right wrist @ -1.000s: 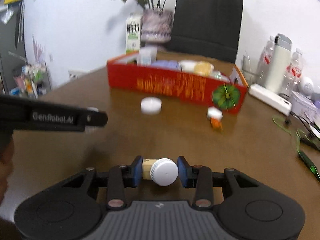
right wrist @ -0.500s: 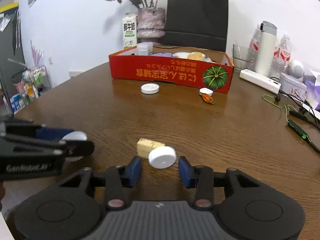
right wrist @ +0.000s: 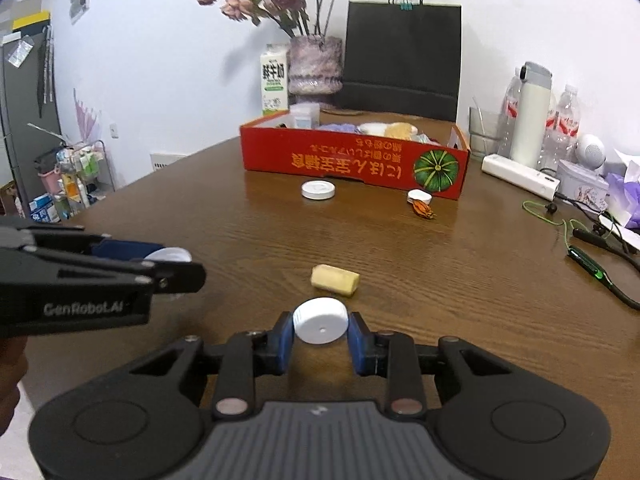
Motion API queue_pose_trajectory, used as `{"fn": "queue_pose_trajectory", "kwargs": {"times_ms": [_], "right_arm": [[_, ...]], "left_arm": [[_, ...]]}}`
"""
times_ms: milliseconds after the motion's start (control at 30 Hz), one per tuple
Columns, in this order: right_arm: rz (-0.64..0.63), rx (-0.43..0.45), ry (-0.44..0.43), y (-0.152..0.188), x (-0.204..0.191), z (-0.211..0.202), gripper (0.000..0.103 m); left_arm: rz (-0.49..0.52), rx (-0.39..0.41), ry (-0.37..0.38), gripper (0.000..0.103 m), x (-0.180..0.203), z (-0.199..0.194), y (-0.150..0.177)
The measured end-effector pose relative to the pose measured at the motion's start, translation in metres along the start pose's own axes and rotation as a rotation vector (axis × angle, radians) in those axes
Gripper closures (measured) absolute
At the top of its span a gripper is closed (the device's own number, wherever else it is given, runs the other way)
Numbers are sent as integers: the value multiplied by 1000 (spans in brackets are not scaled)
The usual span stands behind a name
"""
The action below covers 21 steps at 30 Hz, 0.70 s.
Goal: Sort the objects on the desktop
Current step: 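Lift both white caps and carry them toward the box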
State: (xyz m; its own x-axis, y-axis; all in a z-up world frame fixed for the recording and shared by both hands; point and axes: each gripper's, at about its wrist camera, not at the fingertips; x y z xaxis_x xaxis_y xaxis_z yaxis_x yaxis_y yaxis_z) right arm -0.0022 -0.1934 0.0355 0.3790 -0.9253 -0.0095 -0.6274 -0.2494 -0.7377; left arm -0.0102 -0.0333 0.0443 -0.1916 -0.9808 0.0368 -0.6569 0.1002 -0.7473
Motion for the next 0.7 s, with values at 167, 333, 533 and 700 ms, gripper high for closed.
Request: {"fn": "queue_pose_trajectory", "kwargs": {"times_ms": [167, 333, 533, 700], "right_arm": [[-19, 37, 8, 11, -9, -23, 75], [-21, 78, 6, 12, -14, -44, 75], [-15, 123, 12, 5, -12, -56, 75], [12, 146, 21, -11, -1, -52, 75]], "left_arm": [[36, 42, 0, 62, 12, -18, 3], [49, 76, 16, 62, 17, -34, 0], [44, 107, 29, 62, 16, -41, -9], [11, 131, 34, 62, 7, -35, -32]]}}
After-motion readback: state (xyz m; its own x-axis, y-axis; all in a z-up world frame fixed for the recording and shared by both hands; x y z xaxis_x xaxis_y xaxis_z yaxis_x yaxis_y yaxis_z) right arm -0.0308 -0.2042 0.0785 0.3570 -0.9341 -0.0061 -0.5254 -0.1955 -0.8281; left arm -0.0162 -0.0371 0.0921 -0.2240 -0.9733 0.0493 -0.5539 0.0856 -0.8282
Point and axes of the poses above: each gripper's, at about its wrist camera, not at the fingertips, and z roughly the way its jaws point, x to its right, y to its underside, and after that the axes turned 7 degrees about -x, right-handed
